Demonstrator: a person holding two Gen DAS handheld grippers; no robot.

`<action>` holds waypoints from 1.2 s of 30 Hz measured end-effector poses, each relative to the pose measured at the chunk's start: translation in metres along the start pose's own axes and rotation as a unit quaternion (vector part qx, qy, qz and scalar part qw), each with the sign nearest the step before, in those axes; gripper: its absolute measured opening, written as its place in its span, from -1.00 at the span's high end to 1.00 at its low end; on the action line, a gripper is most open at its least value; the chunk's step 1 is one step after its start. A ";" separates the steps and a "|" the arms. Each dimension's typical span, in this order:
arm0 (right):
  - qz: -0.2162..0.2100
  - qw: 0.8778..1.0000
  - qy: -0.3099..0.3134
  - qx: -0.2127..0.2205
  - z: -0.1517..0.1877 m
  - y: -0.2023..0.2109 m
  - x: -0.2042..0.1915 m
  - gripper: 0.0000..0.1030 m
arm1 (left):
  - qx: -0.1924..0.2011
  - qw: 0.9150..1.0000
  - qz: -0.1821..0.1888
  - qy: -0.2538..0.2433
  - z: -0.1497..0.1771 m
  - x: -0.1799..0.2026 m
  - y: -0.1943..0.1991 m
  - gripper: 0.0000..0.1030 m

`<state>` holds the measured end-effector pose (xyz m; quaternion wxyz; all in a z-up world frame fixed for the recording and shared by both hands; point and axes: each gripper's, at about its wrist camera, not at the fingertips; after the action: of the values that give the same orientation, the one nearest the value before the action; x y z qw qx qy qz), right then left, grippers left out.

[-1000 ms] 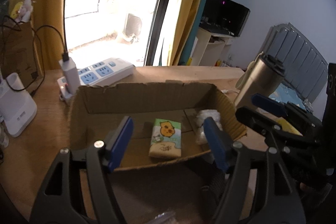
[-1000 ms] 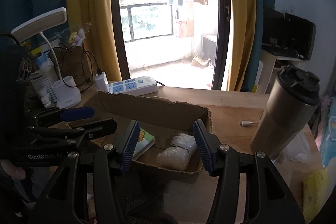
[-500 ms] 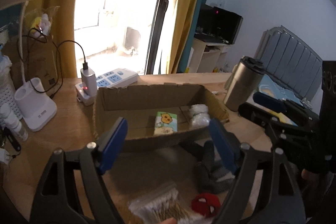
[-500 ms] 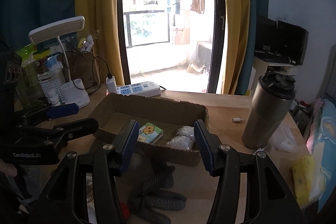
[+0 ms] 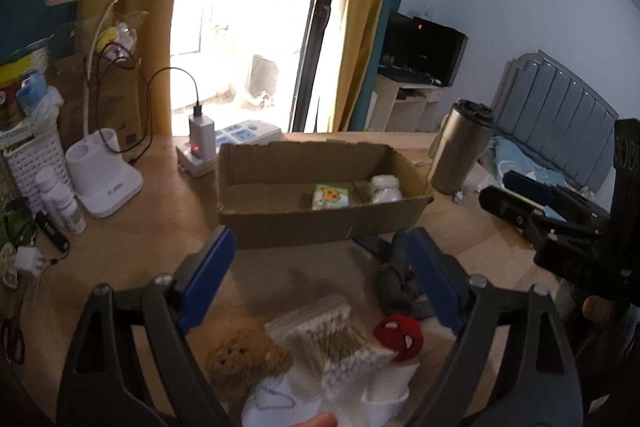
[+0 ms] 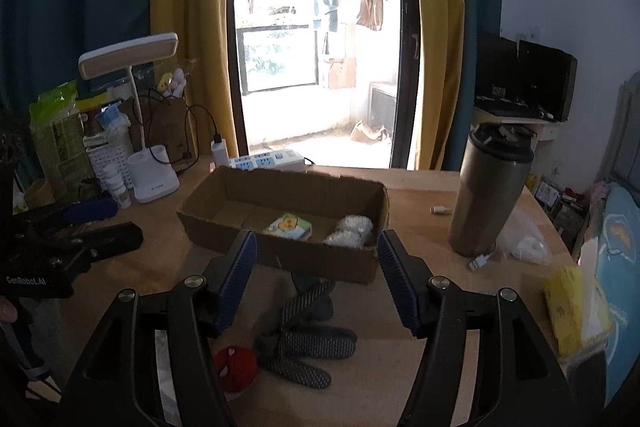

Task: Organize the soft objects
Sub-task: 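Withdraw both tools from the box toward the remaining items, then grasp the brown teddy bear with the left tool while the right tool grasps the grey glove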

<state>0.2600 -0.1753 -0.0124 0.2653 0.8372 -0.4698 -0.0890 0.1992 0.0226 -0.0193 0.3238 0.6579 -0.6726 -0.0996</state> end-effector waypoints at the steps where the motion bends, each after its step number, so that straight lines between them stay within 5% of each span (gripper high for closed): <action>1: 0.000 1.000 0.000 -0.002 0.003 0.000 -0.001 -0.29 | -0.001 1.000 -0.002 0.001 0.003 -0.001 0.001 -0.72; 15: -0.011 0.999 -0.006 -0.049 0.036 -0.019 -0.013 -0.30 | -0.042 0.999 -0.021 0.005 0.046 -0.018 -0.003 -0.72; 36: -0.026 0.993 -0.003 -0.112 0.047 -0.076 -0.025 -0.30 | -0.091 0.993 -0.060 0.044 0.067 -0.068 -0.035 -0.72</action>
<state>0.2840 -0.1397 -0.0947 0.3536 0.8139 -0.4361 -0.1498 0.1846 0.0633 -0.1114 0.4045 0.6690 -0.6050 -0.1508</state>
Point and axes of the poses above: each gripper's, at about its wrist camera, not at the fingertips, and y roughly against the way its jaws point, x to its right, z to its underside, and after that the axes turned 7 degrees about y, right-handed
